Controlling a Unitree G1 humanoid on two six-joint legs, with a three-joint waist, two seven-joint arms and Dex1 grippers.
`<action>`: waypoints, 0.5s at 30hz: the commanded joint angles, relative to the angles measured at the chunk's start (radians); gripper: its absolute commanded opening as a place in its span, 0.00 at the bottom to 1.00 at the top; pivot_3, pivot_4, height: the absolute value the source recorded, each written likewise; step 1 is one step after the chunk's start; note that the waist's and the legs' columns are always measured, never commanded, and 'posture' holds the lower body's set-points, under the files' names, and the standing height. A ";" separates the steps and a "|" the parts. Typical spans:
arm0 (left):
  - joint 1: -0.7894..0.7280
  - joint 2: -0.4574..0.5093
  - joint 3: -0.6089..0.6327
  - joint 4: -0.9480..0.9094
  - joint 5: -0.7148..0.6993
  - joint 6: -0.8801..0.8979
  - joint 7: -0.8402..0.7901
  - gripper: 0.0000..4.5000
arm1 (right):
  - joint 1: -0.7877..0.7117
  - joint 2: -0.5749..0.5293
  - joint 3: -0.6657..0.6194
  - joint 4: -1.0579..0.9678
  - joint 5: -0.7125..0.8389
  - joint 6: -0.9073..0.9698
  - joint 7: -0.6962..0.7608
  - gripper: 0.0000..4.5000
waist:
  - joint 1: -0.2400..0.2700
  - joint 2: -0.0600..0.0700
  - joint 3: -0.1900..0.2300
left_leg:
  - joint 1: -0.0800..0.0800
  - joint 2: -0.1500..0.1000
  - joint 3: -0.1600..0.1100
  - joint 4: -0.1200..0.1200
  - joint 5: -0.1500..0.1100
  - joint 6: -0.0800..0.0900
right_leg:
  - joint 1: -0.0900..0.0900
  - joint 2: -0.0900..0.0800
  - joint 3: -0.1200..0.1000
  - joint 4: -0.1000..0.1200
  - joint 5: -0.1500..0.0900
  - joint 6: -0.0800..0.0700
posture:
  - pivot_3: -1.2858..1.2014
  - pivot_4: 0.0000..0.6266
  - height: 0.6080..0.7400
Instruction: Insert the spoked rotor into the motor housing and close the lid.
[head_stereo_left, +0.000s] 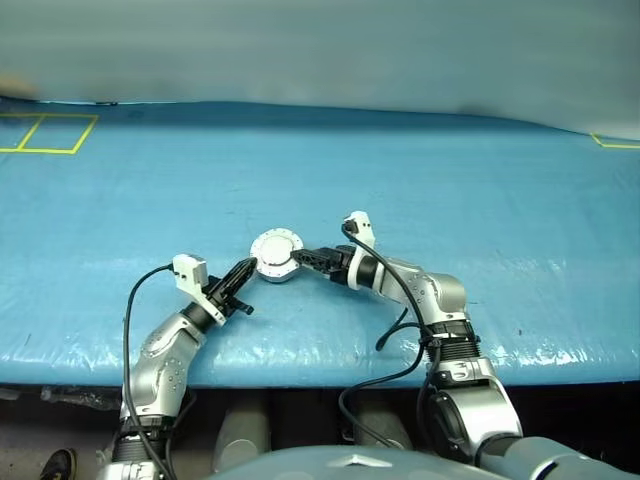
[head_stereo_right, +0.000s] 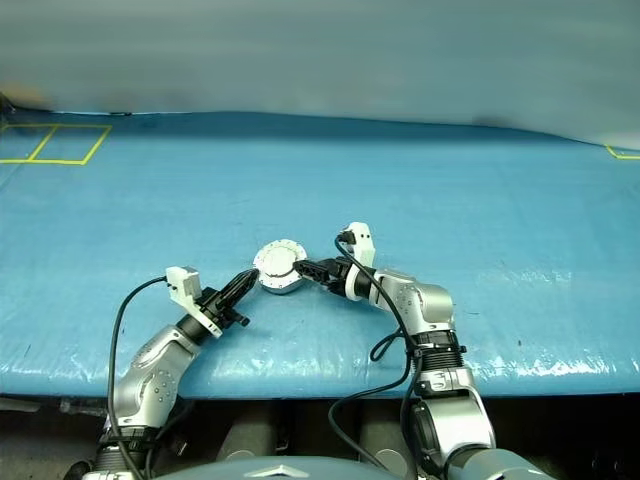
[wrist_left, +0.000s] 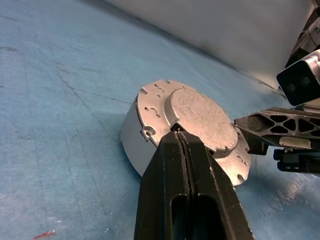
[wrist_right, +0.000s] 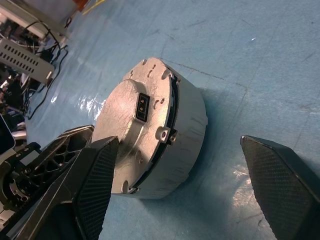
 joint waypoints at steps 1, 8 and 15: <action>0.016 0.002 -0.011 -0.007 0.017 0.007 0.009 0.00 | -0.004 0.009 -0.012 0.000 0.019 0.004 -0.005 0.91 | 0.000 0.000 0.000 | 0.000 0.000 0.000 0.000 0.000 0.000 | 0.000 0.000 0.000 0.000 0.000 0.000 | 0.52 0.24 1.00; 0.038 0.002 -0.018 -0.019 0.031 -0.003 0.016 0.00 | -0.011 0.038 -0.022 0.023 0.063 0.056 0.020 0.71 | -0.002 0.000 0.000 | 0.001 0.000 0.000 0.000 0.000 0.000 | 0.000 0.000 0.000 0.000 0.000 0.000 | 0.52 0.24 1.00; 0.044 0.006 -0.019 -0.021 0.037 -0.008 0.017 0.00 | -0.003 0.058 -0.050 0.013 0.127 0.109 0.018 0.26 | -0.002 0.000 -0.001 | 0.001 0.001 0.000 0.000 0.000 0.000 | 0.000 -0.001 0.000 0.001 0.000 0.001 | 0.52 0.24 1.00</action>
